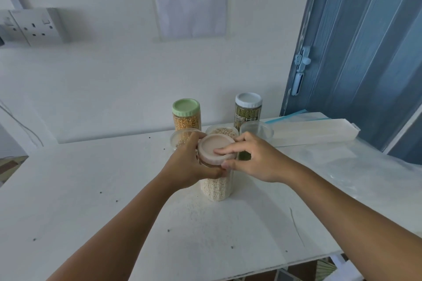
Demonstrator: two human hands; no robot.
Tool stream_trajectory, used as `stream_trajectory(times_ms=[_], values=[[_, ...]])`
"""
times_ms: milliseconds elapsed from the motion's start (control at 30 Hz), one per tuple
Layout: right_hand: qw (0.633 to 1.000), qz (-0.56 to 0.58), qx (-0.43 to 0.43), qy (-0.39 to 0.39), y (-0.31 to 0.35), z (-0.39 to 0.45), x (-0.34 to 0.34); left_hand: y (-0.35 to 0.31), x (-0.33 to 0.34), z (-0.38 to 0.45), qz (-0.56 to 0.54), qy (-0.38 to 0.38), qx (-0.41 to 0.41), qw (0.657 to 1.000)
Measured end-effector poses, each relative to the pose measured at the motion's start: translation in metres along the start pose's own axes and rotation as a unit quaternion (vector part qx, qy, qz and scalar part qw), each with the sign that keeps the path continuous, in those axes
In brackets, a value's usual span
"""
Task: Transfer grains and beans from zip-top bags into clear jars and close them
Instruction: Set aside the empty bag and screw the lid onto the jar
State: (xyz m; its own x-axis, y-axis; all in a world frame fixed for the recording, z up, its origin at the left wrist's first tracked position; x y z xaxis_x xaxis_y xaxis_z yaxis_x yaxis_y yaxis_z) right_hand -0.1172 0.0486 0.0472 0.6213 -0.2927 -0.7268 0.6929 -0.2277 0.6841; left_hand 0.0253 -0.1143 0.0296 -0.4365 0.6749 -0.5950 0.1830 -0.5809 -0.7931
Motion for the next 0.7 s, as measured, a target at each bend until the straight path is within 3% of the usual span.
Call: stream_trajectory(times_ms=[100,200,267,467,567,700], values=[[0.998,0.055,-0.013,0.002,-0.008,0.000,-0.010,-0.003,0.002,0.003,0.009,0.016,-0.010,1.000],[0.986,0.132,-0.007,-0.101,-0.022,0.009,-0.025,-0.008,-0.003,0.006,0.064,0.055,-0.023,0.996],[0.988,0.058,0.010,-0.140,-0.037,0.018,-0.031,-0.018,-0.011,0.009,0.114,0.056,-0.017,0.992],[0.972,-0.230,-0.023,-0.050,-0.049,0.048,-0.028,-0.052,-0.018,0.015,0.239,0.098,0.031,0.966],[0.954,-0.296,-0.043,-0.029,-0.045,0.060,-0.021,-0.048,-0.016,0.015,0.239,0.100,0.020,0.966],[0.937,-0.334,-0.065,-0.072,-0.045,0.070,-0.017,-0.046,-0.015,0.015,0.231,0.100,0.011,0.968]])
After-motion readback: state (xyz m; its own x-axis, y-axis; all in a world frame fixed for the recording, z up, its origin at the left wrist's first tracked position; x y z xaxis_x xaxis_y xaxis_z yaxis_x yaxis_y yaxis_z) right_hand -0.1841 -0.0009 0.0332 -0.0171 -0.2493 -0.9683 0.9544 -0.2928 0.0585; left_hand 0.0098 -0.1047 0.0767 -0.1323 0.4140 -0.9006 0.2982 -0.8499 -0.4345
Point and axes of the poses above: each hand's wrist, its own z-axis towards the middle knuckle, its own x-axis out of the palm, y = z × x, the point moved 2 cm from there along z, towards the middle knuckle, and after that the axes turned 1 degree about z, right-handed, at the moved point
